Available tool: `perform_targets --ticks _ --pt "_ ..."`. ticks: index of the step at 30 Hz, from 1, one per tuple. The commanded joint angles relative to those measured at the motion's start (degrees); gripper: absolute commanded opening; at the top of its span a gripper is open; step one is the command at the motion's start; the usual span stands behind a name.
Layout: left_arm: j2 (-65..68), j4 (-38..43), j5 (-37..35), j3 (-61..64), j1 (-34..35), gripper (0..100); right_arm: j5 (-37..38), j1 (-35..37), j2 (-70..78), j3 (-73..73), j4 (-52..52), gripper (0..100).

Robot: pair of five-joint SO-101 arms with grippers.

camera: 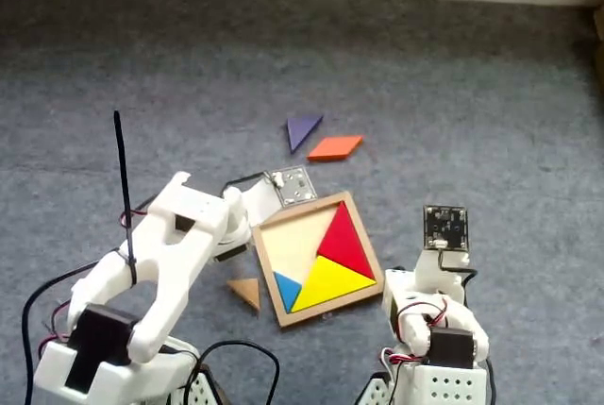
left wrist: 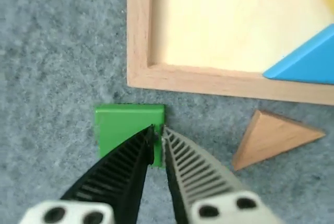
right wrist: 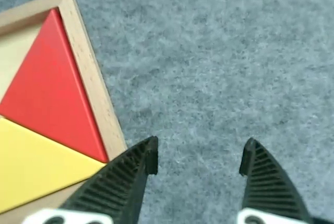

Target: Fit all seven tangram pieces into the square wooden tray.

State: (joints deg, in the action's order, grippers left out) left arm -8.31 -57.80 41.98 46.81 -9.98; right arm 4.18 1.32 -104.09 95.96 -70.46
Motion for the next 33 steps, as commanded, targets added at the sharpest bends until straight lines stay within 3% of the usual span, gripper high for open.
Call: perform_targets --ticks 1,7,14,18,24,33 --pt "0.75 -2.64 0.26 -3.03 -0.22 1 0.62 -0.57 -0.48 5.93 -0.40 25.2" --pt "0.75 -16.35 0.09 -13.32 0.31 1 0.62 -0.57 -0.48 5.93 -0.40 25.2" --pt "0.66 -23.65 -2.29 -20.26 0.31 1 0.62 -0.57 -0.48 5.93 -0.40 25.2" --pt "1.10 -23.47 -2.29 -20.18 0.75 3 0.62 -0.57 -0.48 5.93 -0.40 25.2" --pt "1.27 -20.84 -2.20 -17.63 4.97 23 0.62 -0.57 -0.48 5.93 -0.40 25.2" --pt "1.36 -8.35 0.26 -9.98 6.55 23 0.62 -0.57 -0.48 5.93 -0.40 25.2"
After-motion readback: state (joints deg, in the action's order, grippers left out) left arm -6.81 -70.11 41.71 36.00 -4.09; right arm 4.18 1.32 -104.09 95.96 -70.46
